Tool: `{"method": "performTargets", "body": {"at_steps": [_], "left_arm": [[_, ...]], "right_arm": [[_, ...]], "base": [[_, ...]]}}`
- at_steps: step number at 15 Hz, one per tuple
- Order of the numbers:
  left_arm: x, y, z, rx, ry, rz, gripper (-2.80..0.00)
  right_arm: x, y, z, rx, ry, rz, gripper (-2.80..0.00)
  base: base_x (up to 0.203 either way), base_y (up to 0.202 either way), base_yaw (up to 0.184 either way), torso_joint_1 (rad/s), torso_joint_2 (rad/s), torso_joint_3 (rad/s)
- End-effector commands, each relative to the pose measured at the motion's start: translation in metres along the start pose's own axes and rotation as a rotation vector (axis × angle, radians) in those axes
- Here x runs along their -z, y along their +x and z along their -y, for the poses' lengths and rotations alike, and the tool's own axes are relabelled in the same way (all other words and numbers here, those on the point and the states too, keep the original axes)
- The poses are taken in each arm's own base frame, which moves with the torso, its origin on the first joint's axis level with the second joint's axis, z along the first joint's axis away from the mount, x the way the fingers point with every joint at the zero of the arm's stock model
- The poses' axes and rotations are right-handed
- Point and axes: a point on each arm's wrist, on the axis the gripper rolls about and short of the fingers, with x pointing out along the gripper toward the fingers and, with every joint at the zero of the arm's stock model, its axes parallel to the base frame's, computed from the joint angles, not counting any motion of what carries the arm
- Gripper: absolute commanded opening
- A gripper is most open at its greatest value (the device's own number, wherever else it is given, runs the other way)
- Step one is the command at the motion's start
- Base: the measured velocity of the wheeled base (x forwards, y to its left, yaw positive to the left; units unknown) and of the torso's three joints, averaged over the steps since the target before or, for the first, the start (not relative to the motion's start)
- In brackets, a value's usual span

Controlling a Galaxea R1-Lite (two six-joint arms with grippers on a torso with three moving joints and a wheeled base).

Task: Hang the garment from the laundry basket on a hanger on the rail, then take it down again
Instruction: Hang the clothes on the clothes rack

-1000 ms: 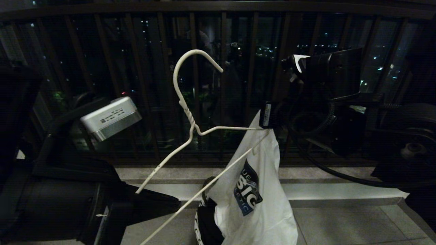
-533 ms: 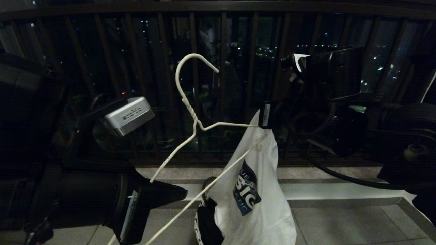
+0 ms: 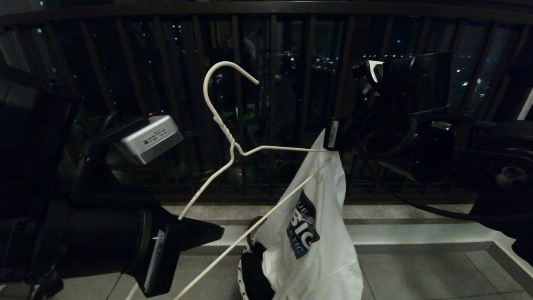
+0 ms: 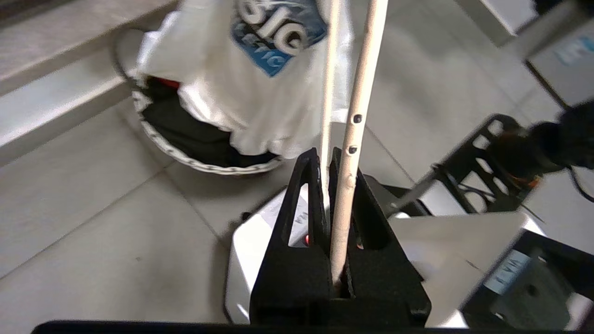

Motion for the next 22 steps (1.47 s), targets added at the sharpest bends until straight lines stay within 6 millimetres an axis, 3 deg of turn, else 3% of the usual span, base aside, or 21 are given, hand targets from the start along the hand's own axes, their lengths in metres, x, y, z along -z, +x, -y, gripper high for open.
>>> {"method": "performTargets", "body": {"at_steps": [1,10,16,22], "left_arm": [[0.0,0.002,-0.001,-0.043,-0.001,0.002,-2.8],[0.0,0.009,-0.004,-0.105,-0.006,-0.006,-2.8],[0.0,-0.013,0.004,0.058,0.0,0.018,-2.8],[0.003,0.003,0.006,0.064,0.003,-0.04,-2.8]], "right_arm": [[-0.002,-0.001,0.002,0.005,0.005,0.007,-2.8],[-0.005,-0.004,0.003,0.003,0.006,0.015,-2.8],[-0.007,0.001,0.008,0.02,0.014,0.023,-2.8],[-0.001,0.02,-0.001,0.022,0.085,0.008,-2.8]], "base": [[0.0,0.0,0.0,0.0,0.0,0.0],[0.0,0.0,0.0,0.0,0.0,0.0],[0.0,0.0,0.0,0.0,0.0,0.0],[0.0,0.0,0.0,0.0,0.0,0.0]]}}
